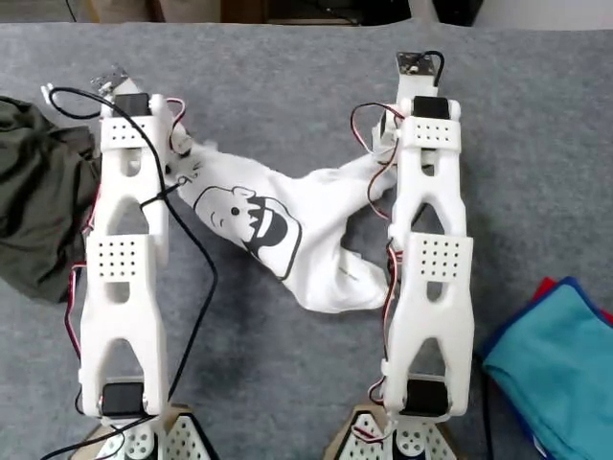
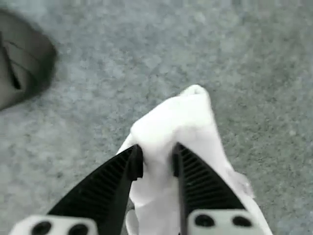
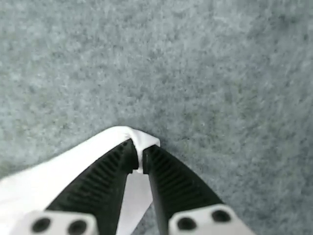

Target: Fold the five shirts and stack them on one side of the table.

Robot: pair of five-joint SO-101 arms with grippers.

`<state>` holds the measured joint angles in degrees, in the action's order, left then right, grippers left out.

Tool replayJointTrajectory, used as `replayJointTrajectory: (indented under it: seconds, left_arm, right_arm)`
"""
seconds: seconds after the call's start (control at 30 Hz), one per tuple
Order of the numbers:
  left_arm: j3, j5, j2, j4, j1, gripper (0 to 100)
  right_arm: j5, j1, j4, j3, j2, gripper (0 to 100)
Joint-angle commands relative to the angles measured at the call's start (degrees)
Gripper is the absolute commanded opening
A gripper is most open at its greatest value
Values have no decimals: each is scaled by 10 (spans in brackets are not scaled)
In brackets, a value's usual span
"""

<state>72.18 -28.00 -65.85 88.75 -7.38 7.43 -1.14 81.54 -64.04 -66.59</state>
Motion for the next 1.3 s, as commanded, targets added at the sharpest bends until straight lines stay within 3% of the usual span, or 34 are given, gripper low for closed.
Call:
replayJointTrajectory:
  seconds: [0.0, 0.17, 0.43, 0.63, 0.8, 0.97, 1.07, 1.27]
  left_arm:
    - [37, 2, 12, 41, -19, 26]
    - [56, 31, 7, 117, -32, 19]
    - [24, 39, 12, 120, -40, 25]
    - [13, 69, 33, 121, -57, 226]
    - [11, 71, 69, 118, -87, 250]
    - [69, 67, 73, 74, -114, 250]
    - [84, 19, 73, 10, -109, 250]
    - [-1, -5, 72, -78, -54, 250]
  right_arm:
    - [-4, -8, -11, -35, 0, 6]
    - [-4, -14, -11, -35, 1, 6]
    - [-16, -12, -10, -33, 1, 6]
    - [-37, -8, 2, -33, 1, 6]
    - [-37, -8, 1, -33, 0, 6]
    - [-37, -8, 0, -33, 0, 6]
    - [-37, -8, 0, -33, 0, 6]
    - [-37, -8, 0, -33, 0, 6]
